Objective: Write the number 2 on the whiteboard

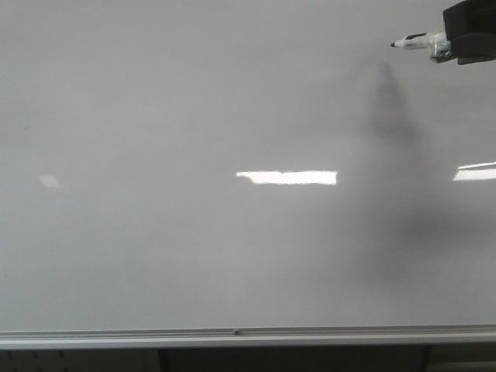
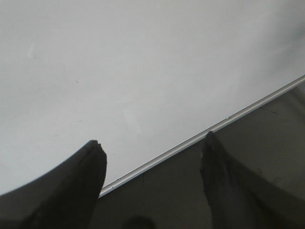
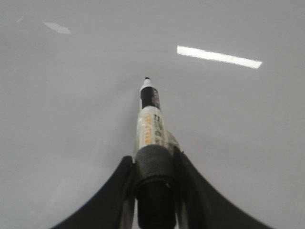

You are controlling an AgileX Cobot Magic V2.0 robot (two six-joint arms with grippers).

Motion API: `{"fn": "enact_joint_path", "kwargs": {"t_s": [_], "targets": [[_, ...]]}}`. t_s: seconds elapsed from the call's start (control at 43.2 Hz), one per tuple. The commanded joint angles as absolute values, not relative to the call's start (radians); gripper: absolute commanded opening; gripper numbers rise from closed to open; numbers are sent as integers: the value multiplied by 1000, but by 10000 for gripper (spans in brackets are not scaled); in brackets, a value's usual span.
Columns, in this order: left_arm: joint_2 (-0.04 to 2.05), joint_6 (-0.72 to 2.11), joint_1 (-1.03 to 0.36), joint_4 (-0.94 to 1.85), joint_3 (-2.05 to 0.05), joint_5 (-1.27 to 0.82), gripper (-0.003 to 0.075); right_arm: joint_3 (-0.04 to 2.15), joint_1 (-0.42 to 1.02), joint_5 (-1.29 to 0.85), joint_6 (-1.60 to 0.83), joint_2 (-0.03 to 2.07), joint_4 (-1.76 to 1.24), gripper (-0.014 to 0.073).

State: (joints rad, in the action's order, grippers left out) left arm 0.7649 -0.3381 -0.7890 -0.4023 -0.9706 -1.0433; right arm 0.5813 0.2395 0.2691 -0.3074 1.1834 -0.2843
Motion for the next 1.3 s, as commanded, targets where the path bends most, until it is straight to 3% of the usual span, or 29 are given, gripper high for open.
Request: {"fn": "enact_joint_path", "kwargs": {"t_s": [0.0,0.393,0.648,0.786,1.272], "targets": [[770,-353,-794,-430,-997,-988,426,613,238,382,-318,1190,-272,27],[770,-353,-794,-430,-997,-987,426,630,221,400,-328,1234,-273,27],[770,-353,-794,-430,-997,-987,426,634,132,244,-328,1234,-273,27],[770,-353,-794,-430,-997,-987,426,634,147,161,-326,1235,-274,27],[770,-353,-794,-430,-997,-987,426,634,199,174,-327,1236,-274,27]]}}
